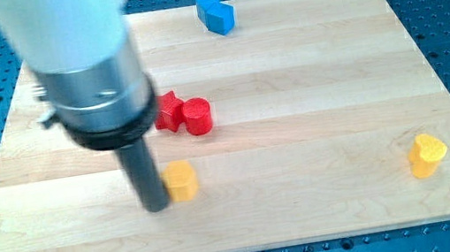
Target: Place the hexagon vertically below the red circle
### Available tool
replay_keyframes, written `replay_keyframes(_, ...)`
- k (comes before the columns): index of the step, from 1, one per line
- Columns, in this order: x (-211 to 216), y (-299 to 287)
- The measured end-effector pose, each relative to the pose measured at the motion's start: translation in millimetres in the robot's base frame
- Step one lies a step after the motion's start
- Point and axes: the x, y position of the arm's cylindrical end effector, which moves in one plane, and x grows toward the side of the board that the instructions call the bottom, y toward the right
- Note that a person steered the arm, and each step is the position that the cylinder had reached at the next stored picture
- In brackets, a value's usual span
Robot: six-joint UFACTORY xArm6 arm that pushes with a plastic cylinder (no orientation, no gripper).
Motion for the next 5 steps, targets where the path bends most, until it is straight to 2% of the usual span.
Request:
replay_keyframes(1, -1.0, 5.1)
replay_keyframes(2, -20.0, -37.1)
replay_keyframes(3, -28.0, -23.2)
replay_keyframes(4, -23.2, 25.8)
replay_keyframes(5, -6.5, 102.6)
